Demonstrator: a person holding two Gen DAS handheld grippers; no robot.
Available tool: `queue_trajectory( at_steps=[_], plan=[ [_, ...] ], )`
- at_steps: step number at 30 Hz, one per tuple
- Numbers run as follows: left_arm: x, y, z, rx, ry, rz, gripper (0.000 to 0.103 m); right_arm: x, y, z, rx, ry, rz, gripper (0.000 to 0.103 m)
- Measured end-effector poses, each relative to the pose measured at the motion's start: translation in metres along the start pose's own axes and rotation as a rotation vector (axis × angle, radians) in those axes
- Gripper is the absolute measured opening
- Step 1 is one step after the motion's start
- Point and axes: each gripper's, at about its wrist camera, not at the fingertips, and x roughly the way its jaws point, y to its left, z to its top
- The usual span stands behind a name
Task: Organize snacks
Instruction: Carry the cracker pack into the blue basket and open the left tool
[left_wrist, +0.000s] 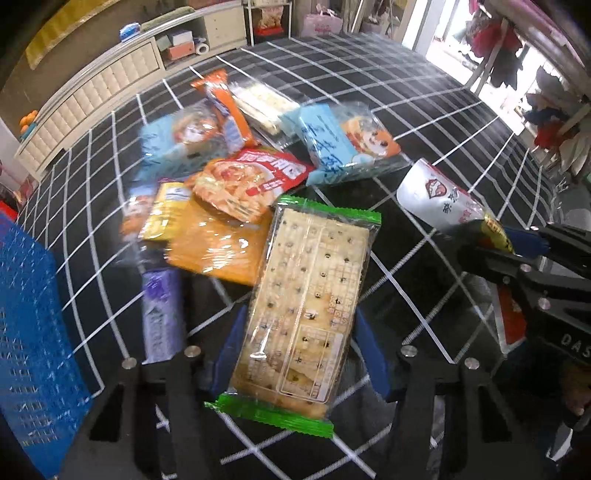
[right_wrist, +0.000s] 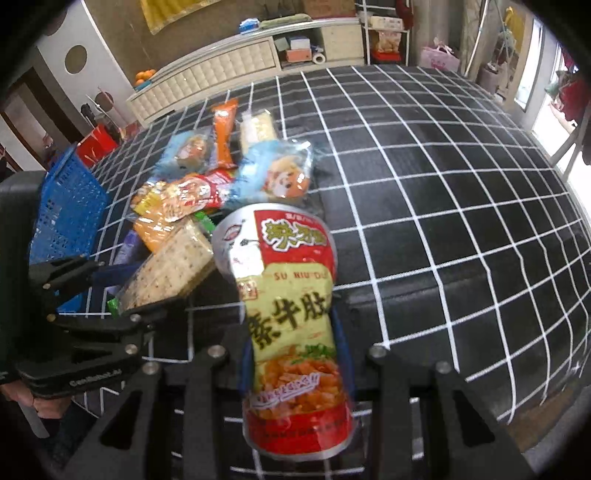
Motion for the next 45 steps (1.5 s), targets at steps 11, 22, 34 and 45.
queue_trajectory(
  at_steps=[11, 22, 34, 45],
  plan=[
    [-0.084, 0.037, -0.044, -0.038, -0.118, 0.032, 0.056, -0.06, 0.076, 0.004, -0.121, -0.105, 0.008, 0.041],
    [-0.166, 0.102, -0.082, -0.145, -0.202, 0.095, 0.056, -0.084, 0.156, 0.026, -0.236, -0.146, 0.07, 0.041],
    [-0.19, 0.184, -0.098, -0.236, -0.182, 0.17, 0.056, -0.06, 0.235, 0.054, -0.331, -0.102, 0.154, 0.041],
    [-0.174, 0.244, -0.114, -0.29, -0.136, 0.188, 0.057, -0.034, 0.285, 0.065, -0.387, -0.071, 0.153, 0.042]
  ],
)
